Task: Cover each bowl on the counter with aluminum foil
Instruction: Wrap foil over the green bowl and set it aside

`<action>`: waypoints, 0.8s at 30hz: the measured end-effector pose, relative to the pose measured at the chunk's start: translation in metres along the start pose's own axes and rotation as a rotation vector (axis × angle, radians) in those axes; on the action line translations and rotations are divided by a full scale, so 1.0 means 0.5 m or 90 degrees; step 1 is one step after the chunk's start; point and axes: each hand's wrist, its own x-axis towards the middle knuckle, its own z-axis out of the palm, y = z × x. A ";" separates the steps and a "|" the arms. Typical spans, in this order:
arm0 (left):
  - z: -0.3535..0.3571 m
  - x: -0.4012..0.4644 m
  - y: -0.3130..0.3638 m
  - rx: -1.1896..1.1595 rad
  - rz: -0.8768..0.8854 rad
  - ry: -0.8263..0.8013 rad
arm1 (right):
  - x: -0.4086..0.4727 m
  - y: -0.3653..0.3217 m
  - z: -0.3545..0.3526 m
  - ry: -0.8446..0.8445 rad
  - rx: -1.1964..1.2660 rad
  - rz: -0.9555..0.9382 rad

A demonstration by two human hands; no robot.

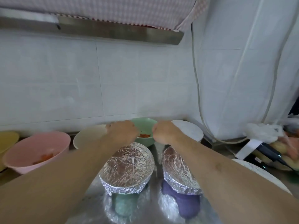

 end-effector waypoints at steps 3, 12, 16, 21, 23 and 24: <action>0.022 0.023 0.002 0.105 0.041 -0.033 | 0.013 -0.008 0.022 -0.021 -0.060 -0.003; -0.026 -0.003 -0.010 -0.045 -0.003 0.038 | 0.007 0.003 -0.005 0.131 -0.059 -0.048; -0.081 -0.065 -0.013 -0.189 -0.019 0.102 | -0.075 -0.020 -0.070 0.189 -0.003 -0.087; -0.151 -0.220 -0.023 -0.292 0.000 0.170 | -0.226 -0.061 -0.126 0.216 0.101 -0.120; -0.173 -0.291 -0.029 -0.327 -0.008 0.208 | -0.296 -0.081 -0.132 0.222 0.128 -0.135; -0.182 -0.328 -0.032 -0.325 -0.009 0.212 | -0.330 -0.091 -0.131 0.226 0.134 -0.142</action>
